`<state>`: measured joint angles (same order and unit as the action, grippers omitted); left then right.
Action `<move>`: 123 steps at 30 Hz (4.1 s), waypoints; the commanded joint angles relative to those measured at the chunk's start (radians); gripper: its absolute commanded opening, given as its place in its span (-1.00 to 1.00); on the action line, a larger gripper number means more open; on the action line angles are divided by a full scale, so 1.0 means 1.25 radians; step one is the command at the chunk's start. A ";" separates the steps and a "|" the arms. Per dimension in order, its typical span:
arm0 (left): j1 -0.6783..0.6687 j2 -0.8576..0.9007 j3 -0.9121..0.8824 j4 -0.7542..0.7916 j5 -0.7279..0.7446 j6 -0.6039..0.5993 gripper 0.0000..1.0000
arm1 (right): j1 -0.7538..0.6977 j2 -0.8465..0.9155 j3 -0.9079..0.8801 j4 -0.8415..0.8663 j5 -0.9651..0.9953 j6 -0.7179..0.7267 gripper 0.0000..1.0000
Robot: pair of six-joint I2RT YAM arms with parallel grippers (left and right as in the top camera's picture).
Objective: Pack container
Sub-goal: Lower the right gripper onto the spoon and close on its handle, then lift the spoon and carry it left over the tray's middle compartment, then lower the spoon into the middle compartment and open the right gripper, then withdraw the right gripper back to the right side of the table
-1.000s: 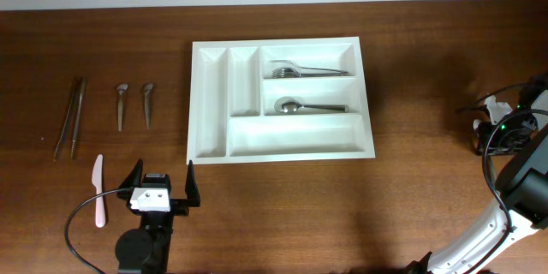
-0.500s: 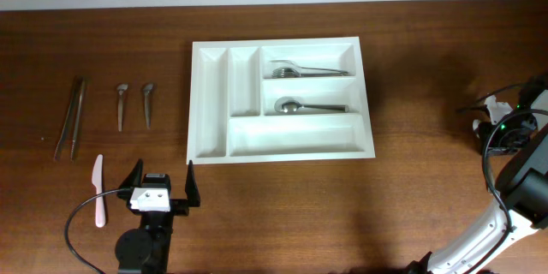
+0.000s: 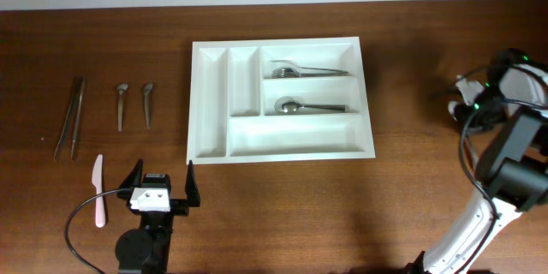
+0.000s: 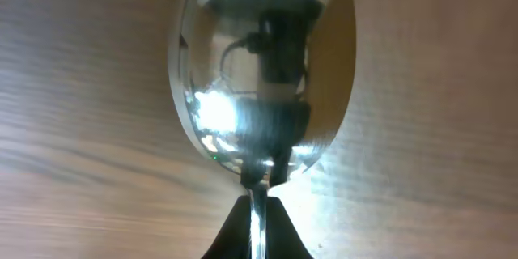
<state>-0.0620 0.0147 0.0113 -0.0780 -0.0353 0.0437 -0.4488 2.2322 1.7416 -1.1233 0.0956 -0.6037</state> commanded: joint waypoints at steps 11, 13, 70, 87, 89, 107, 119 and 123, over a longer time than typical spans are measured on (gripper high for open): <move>0.005 -0.007 -0.002 -0.002 -0.011 -0.005 0.98 | 0.264 0.000 0.426 -0.141 -0.013 -0.082 -0.92; 0.005 -0.007 -0.002 -0.002 -0.011 -0.005 0.98 | 0.315 0.000 0.457 -0.141 -0.013 -0.117 -0.92; 0.005 -0.007 -0.002 -0.002 -0.011 -0.005 0.98 | 0.525 -0.007 0.666 -0.148 0.108 0.167 0.97; 0.005 -0.007 -0.002 -0.002 -0.011 -0.005 0.98 | 0.174 -0.110 0.988 -0.461 0.067 0.457 0.97; 0.005 -0.007 -0.002 -0.002 -0.011 -0.005 0.98 | 0.158 -0.128 0.988 -0.461 0.071 0.457 0.97; 0.005 -0.007 -0.002 -0.002 -0.011 -0.005 0.98 | 0.065 -0.191 0.435 -0.320 0.165 0.518 0.97; 0.005 -0.007 -0.002 -0.002 -0.011 -0.005 0.98 | 0.031 -0.267 0.008 -0.003 0.106 0.508 0.98; 0.005 -0.007 -0.002 -0.002 -0.011 -0.005 0.98 | 0.028 -0.313 -0.079 0.086 0.076 0.442 0.97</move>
<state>-0.0620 0.0147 0.0113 -0.0784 -0.0353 0.0437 -0.4118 1.9434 1.7046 -1.0691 0.2317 0.0216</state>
